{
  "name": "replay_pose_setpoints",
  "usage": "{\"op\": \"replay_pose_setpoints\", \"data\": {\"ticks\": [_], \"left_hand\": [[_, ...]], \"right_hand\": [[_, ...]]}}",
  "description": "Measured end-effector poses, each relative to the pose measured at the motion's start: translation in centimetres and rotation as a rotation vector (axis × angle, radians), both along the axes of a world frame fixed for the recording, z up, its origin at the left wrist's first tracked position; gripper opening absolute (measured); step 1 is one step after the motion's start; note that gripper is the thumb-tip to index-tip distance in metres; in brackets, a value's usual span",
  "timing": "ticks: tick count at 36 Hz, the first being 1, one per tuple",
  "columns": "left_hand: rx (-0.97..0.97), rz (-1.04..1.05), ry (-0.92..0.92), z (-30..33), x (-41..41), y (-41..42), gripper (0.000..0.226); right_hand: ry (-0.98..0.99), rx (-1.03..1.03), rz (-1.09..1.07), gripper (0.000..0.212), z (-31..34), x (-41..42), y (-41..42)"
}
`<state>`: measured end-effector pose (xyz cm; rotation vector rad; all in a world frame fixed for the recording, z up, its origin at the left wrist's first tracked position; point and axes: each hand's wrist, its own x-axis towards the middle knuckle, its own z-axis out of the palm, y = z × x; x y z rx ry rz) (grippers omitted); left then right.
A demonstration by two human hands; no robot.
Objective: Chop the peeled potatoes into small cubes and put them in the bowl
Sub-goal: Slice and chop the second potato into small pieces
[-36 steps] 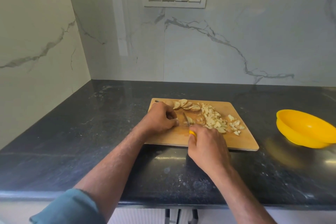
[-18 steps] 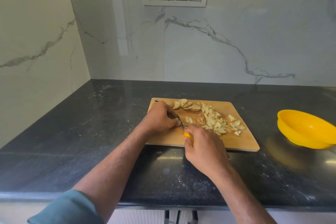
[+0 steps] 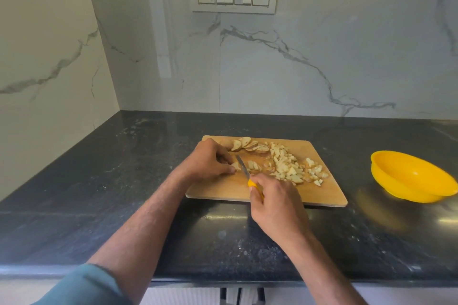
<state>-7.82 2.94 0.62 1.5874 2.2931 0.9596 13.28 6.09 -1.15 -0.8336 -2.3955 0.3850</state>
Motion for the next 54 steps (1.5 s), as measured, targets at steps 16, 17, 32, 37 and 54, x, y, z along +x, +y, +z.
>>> {"op": "replay_pose_setpoints", "data": {"ticks": [16, 17, 32, 37, 54], "left_hand": [[0.018, 0.040, -0.096, -0.2, -0.1, 0.2, 0.009], [0.015, 0.039, -0.090, -0.2, -0.1, 0.2, 0.010], [0.017, 0.022, -0.103, 0.0, 0.4, 0.2, 0.010], [0.017, 0.007, -0.139, 0.1, 0.7, 0.0, 0.010], [0.092, 0.066, -0.128, -0.6, 0.8, 0.3, 0.010]], "right_hand": [[0.033, 0.033, 0.011, 0.029, 0.0, -0.7, -0.2], [0.036, 0.038, 0.009, 0.028, 0.1, -0.7, -0.2], [-0.040, -0.001, 0.036, 0.029, 0.7, -0.9, 0.5], [-0.093, 0.019, 0.024, 0.029, 1.1, -1.7, 0.5], [0.122, -0.054, -0.010, 0.025, 0.0, -0.3, 0.3]]}}
